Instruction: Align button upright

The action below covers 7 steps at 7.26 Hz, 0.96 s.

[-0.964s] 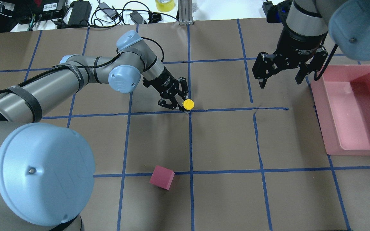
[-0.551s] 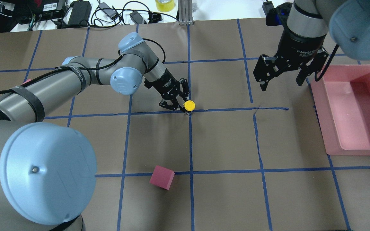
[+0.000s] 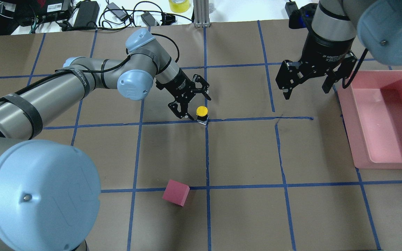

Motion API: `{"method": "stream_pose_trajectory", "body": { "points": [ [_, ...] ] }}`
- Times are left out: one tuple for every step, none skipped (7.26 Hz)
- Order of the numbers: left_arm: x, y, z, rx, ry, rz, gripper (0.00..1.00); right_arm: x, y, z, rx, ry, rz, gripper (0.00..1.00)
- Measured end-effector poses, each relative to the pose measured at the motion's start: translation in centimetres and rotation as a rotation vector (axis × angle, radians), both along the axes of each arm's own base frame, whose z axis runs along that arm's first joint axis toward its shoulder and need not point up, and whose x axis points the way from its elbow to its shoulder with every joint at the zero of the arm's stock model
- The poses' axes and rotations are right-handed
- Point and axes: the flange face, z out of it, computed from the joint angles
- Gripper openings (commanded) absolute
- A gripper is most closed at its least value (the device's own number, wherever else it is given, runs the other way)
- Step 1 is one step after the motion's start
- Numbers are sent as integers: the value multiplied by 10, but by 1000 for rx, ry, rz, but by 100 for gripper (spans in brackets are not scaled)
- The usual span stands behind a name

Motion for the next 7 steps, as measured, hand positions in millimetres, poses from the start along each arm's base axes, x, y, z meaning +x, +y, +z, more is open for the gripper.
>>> {"method": "stream_pose_trajectory", "body": {
  "points": [
    [3,-2,28,-43,-18,-6,100,0,0,0,0,0,0,100],
    [8,0,63,-88,-53,-33,100,-1,0,0,0,1,0,100],
    [14,8,102,-122,-92,-83,100,-1,0,0,0,6,2,100],
    [24,22,141,-152,-139,-147,100,-2,0,0,0,14,9,100],
    [38,38,176,-184,-188,-225,100,-2,0,0,0,17,16,100],
    [57,55,212,-224,-218,-308,100,-2,0,1,-1,18,19,100],
    [74,73,244,-268,-241,-379,100,-2,0,1,-1,18,20,100]
  ]
}}
